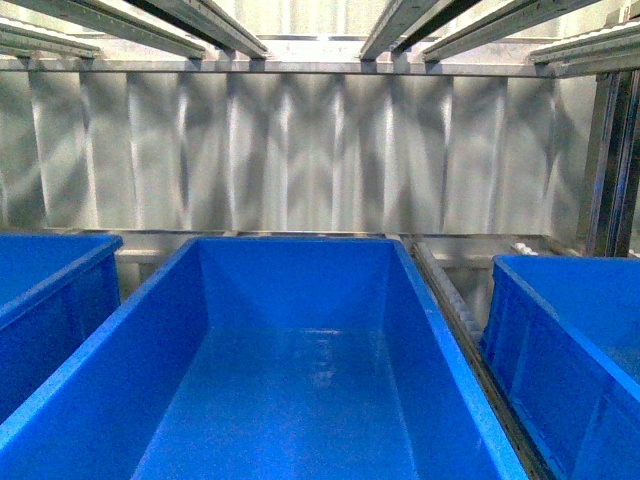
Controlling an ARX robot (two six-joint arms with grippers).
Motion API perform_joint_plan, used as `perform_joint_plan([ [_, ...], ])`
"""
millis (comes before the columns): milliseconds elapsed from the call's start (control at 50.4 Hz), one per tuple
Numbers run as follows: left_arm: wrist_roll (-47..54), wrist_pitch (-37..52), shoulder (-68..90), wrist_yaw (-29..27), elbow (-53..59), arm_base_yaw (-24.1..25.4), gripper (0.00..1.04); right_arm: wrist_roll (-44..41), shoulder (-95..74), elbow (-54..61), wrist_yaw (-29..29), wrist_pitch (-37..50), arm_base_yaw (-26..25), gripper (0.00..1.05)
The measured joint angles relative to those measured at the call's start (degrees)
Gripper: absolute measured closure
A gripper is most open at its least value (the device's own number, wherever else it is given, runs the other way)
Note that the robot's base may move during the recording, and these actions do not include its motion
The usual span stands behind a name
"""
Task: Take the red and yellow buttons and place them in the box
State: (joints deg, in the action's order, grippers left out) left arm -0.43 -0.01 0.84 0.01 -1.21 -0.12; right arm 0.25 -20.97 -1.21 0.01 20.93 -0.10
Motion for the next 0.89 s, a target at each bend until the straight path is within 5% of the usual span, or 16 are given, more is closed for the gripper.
perform_joint_plan([
  [536, 0.0, 0.0, 0.0, 0.0, 0.0, 0.0, 0.08, 0.0, 10.8, 0.0, 0.0, -10.7, 0.0, 1.01],
  [655, 0.0, 0.0, 0.0, 0.0, 0.0, 0.0, 0.08, 0.0, 18.4, 0.0, 0.0, -20.1, 0.0, 1.01],
  [893, 0.0, 0.0, 0.0, 0.0, 0.0, 0.0, 0.08, 0.0, 20.6, 0.0, 0.0, -20.9, 0.0, 1.01],
])
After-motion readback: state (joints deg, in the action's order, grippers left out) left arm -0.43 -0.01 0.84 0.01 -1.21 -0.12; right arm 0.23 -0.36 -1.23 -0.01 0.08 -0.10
